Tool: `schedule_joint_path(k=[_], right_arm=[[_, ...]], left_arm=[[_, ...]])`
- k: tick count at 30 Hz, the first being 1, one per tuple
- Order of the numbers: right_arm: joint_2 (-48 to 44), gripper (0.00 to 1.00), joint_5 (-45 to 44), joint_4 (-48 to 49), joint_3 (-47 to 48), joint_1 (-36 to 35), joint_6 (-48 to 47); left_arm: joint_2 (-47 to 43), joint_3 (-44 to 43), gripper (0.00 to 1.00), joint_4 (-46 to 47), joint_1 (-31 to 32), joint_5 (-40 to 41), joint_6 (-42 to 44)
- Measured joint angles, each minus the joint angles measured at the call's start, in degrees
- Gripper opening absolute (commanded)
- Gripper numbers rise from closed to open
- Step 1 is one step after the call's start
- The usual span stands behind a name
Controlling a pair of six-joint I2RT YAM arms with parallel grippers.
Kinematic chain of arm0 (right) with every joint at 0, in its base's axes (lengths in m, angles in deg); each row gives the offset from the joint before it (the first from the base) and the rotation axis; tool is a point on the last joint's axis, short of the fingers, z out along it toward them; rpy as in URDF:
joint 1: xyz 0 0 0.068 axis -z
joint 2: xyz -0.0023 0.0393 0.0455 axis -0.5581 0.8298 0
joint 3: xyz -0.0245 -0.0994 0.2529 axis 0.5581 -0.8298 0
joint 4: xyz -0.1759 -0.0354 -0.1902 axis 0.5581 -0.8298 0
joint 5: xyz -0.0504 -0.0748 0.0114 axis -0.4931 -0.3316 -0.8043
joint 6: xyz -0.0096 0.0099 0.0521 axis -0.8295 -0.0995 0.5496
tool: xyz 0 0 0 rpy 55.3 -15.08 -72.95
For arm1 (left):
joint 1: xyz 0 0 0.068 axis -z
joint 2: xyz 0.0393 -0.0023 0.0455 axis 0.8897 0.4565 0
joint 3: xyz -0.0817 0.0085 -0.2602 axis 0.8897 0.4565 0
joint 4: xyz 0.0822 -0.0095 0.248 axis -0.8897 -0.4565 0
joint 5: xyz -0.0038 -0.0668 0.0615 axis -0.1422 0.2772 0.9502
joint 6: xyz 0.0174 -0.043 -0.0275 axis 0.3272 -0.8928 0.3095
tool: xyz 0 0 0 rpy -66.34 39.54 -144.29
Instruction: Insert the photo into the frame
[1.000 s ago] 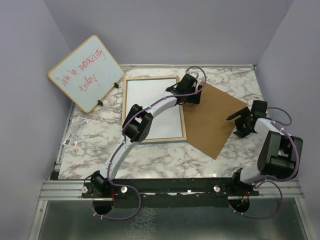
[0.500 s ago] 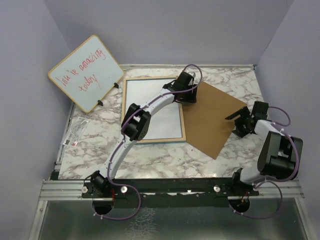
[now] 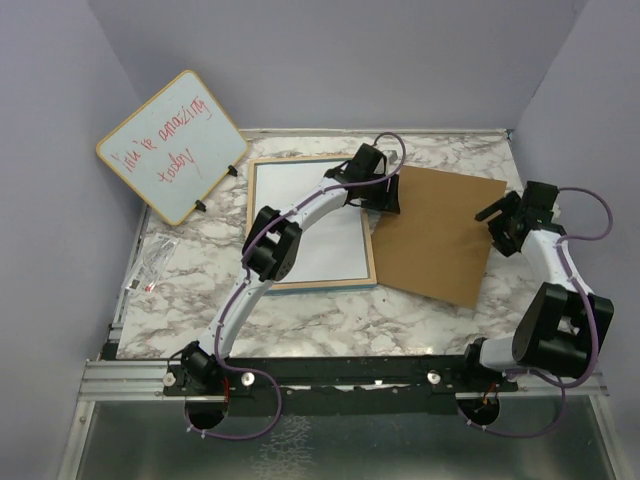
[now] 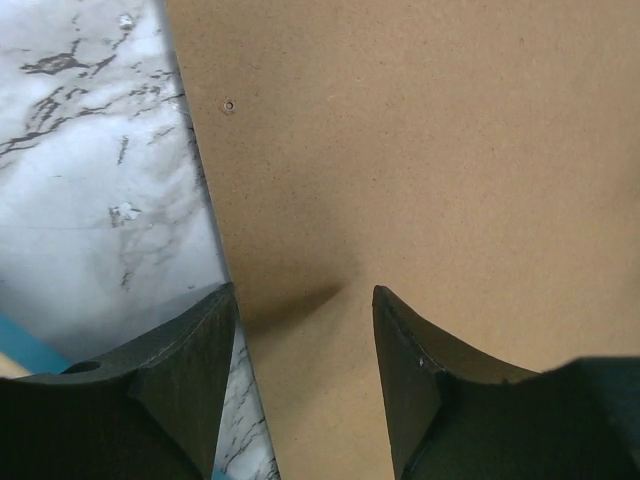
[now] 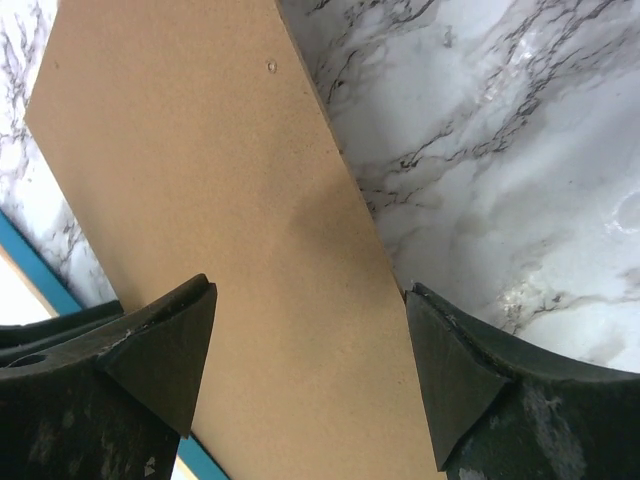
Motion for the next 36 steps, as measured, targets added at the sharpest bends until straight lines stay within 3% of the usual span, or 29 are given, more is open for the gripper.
schedule_joint_path(k=[11, 23, 36], right_arm=[[1.9, 0.80, -3.3, 1.0, 0.3, 0.2, -3.0], [16.0, 0.80, -3.4, 8.3, 1.8, 1.1, -10.0], [13.5, 0.82, -5.9, 8.1, -1.4, 1.1, -8.8]], left_arm=[[-1.0, 3.8, 0.56, 4.1, 0.1, -4.5, -0.4], [-3.2, 8.4, 0.59, 6.6, 0.1, -5.5, -1.7], [-8.2, 12.8, 0.75, 0.3, 3.6, 4.2, -2.6]])
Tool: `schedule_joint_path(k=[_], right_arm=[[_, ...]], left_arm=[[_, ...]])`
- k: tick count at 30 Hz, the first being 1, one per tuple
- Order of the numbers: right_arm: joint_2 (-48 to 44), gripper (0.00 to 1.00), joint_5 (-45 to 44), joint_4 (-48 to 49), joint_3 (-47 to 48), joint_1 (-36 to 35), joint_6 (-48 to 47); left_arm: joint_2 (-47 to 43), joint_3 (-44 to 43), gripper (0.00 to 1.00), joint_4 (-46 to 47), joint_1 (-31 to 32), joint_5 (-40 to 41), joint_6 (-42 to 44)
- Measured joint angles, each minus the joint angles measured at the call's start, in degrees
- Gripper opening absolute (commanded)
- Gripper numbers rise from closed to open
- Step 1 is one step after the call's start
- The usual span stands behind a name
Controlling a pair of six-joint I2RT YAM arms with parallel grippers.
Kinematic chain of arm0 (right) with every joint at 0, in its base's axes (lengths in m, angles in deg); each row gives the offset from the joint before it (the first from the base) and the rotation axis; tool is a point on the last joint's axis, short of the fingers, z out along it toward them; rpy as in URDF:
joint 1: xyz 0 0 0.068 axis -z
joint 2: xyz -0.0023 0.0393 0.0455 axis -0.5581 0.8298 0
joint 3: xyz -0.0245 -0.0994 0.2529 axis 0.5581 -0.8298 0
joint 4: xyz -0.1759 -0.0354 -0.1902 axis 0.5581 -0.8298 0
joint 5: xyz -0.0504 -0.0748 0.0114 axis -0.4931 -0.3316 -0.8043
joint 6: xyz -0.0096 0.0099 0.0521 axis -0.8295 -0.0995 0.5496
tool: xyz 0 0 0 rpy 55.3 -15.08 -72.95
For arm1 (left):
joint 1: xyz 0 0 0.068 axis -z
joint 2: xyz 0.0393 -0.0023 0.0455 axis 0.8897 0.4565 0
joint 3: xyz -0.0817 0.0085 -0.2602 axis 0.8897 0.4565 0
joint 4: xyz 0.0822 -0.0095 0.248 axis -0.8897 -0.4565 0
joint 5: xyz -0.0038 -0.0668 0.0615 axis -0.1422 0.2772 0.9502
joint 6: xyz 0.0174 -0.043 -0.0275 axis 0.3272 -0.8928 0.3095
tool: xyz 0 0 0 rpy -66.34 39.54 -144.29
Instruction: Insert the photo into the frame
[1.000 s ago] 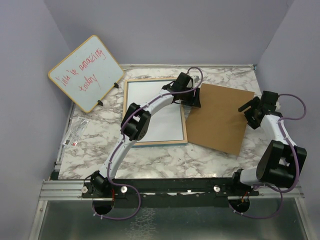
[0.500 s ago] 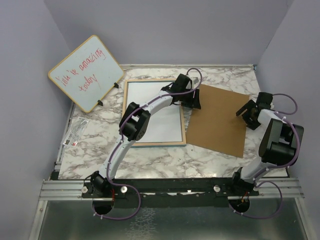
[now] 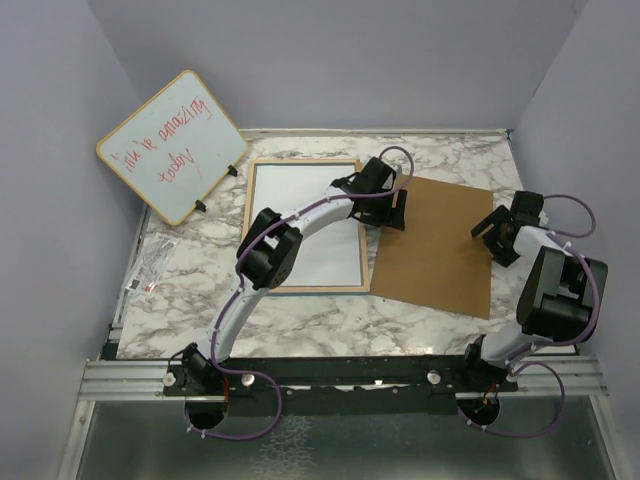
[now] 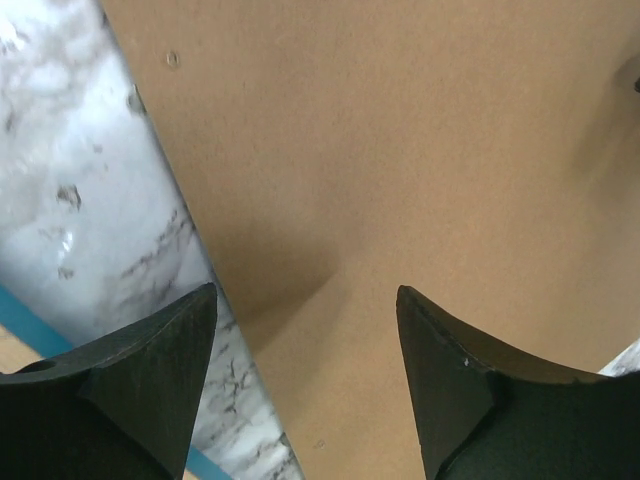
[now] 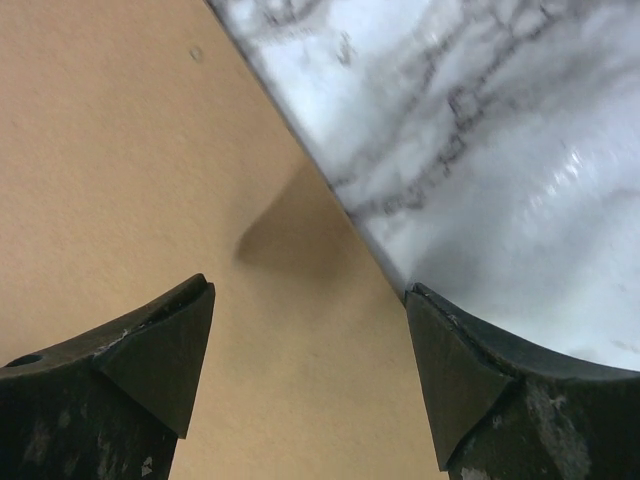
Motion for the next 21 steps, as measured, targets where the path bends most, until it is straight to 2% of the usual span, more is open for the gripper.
schedule_joint_path(k=[9, 21], right_arm=[[-8.3, 0.82, -1.7, -1.2, -7.9, 0.4, 1.7], [-8.7, 0.81, 4.9, 3.3, -9.6, 1.5, 1.4]], left_arm=[[-3.3, 4.8, 0.75, -1.1, 1.4, 3.3, -0.3], [-3.3, 4.7, 0.74, -1.2, 1.6, 2.3, -0.3]])
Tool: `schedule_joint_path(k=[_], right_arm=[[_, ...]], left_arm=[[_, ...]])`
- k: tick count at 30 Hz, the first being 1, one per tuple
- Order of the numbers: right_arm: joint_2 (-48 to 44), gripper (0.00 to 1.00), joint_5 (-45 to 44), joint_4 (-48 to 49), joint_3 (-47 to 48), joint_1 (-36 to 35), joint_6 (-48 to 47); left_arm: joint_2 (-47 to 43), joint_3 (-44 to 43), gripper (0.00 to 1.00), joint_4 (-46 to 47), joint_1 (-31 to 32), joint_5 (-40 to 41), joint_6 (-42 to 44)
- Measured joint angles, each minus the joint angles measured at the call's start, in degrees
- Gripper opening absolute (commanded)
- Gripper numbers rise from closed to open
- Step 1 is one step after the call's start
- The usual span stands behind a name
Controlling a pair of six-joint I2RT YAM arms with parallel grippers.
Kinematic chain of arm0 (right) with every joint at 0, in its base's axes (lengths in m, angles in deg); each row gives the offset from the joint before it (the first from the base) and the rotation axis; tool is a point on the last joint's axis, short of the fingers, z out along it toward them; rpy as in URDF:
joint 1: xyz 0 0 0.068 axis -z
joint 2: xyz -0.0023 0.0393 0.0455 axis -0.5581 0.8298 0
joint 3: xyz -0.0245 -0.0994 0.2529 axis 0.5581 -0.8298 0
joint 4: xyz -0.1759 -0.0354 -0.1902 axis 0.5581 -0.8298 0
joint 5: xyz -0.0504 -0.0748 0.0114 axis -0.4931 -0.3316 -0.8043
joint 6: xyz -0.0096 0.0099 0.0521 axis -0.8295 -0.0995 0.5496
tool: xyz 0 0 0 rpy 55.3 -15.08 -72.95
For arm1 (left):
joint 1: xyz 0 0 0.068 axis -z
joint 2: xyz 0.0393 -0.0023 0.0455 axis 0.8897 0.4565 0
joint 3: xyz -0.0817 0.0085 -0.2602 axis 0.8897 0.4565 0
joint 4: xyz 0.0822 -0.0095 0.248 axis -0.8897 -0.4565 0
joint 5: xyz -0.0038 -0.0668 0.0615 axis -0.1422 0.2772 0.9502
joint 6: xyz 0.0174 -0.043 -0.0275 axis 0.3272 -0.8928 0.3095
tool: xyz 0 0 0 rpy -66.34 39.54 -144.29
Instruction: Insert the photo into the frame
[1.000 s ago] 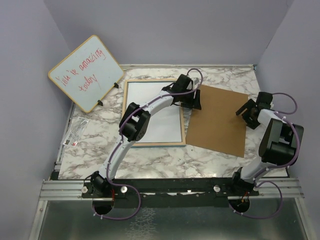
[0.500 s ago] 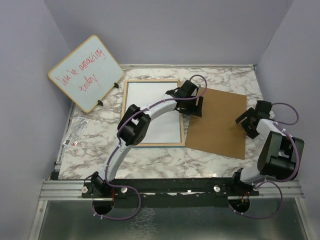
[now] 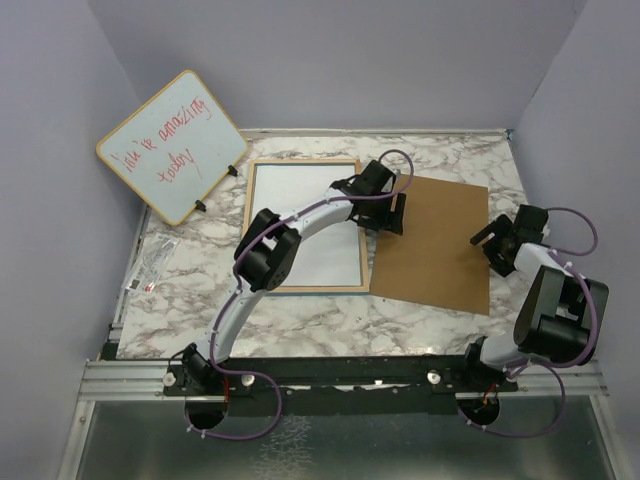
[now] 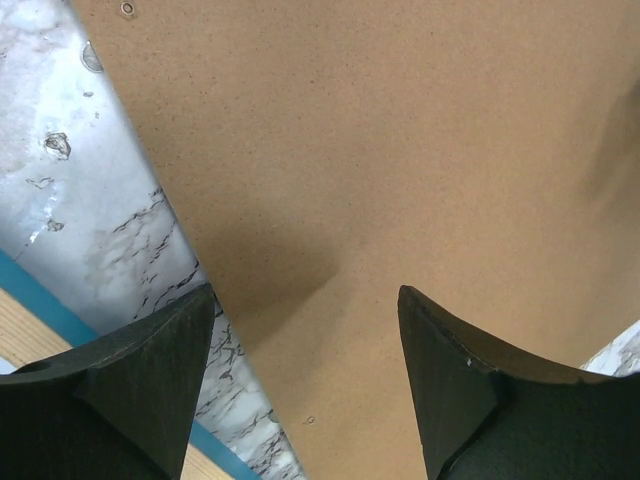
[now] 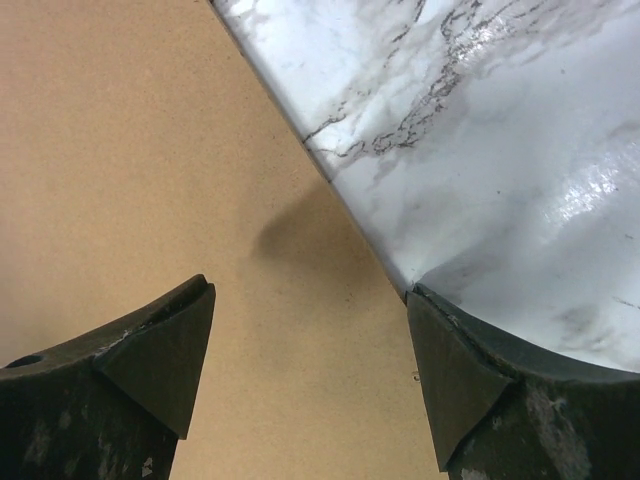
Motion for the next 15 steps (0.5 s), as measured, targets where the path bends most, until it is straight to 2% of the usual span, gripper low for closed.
schedule_joint_path(k=[7, 15], right_arm=[[0.0, 0.80, 3.8, 3.8, -1.1, 1.1, -0.5], [-3.0, 0.79, 4.4, 4.8, -2.8, 1.4, -0.3]], left_arm=[[0.2, -0.3, 0.70, -0.6, -1.3, -4.5, 0.6], [0.5, -0.3, 0.65, -0.1, -2.7, -9.0, 0.6]])
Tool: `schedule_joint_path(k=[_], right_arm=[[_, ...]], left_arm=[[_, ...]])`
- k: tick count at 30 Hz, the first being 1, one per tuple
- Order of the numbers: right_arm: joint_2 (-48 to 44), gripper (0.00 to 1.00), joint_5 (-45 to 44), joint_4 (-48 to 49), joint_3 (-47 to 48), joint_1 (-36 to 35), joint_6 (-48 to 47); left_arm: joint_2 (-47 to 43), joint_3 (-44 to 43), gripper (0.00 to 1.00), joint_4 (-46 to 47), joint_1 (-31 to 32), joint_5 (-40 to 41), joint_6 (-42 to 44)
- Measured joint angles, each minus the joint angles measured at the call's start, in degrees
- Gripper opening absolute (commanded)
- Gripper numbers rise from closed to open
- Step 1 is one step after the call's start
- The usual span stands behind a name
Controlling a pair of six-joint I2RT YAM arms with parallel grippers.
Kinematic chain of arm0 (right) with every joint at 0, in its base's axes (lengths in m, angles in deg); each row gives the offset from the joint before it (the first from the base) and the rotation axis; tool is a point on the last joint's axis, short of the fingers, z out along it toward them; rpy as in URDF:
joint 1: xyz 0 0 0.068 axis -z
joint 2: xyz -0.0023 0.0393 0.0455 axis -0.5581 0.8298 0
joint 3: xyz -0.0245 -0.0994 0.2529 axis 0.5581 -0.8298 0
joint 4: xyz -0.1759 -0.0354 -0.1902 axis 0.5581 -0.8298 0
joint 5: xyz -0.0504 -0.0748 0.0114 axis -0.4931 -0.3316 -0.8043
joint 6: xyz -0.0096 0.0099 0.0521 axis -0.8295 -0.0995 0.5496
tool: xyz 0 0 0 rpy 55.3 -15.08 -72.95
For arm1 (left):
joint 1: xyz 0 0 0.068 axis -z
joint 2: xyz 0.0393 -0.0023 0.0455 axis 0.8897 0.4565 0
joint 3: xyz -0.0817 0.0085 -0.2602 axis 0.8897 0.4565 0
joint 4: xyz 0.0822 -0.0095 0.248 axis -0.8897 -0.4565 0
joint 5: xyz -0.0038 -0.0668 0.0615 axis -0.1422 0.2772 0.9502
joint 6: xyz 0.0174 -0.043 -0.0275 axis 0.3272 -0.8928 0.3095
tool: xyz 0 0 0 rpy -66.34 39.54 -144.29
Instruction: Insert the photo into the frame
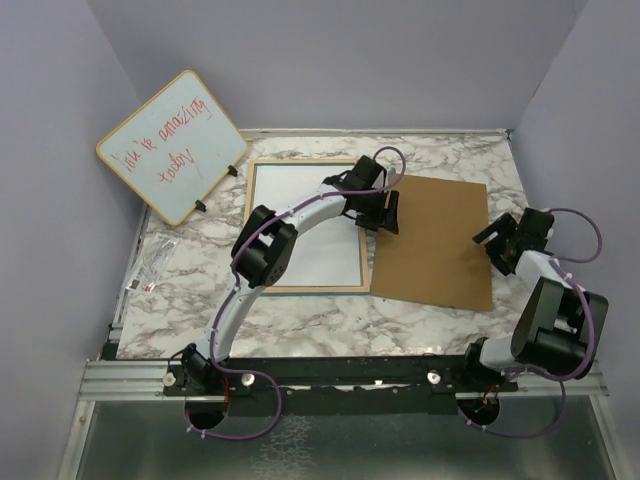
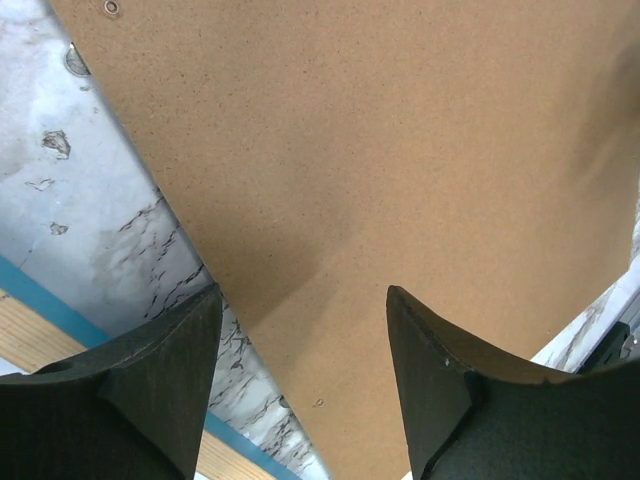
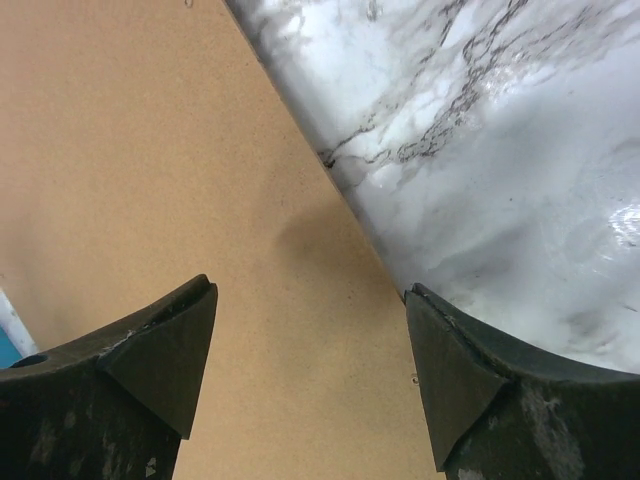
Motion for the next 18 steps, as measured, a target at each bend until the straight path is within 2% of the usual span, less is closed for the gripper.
schedule_joint_path(k=[6, 18], right_arm=[[-4.9, 0.79, -2.7, -1.2, 0.3, 0.0, 0.3], [-5.0, 0.79, -3.6, -2.2, 0.5, 0.1, 0.2]], left_arm=[[0.1, 0.0, 0.64, 0.3, 0.0, -3.0, -0.5], [-0.1, 0.0, 0.62, 1.1, 0.1, -2.9, -1.8]])
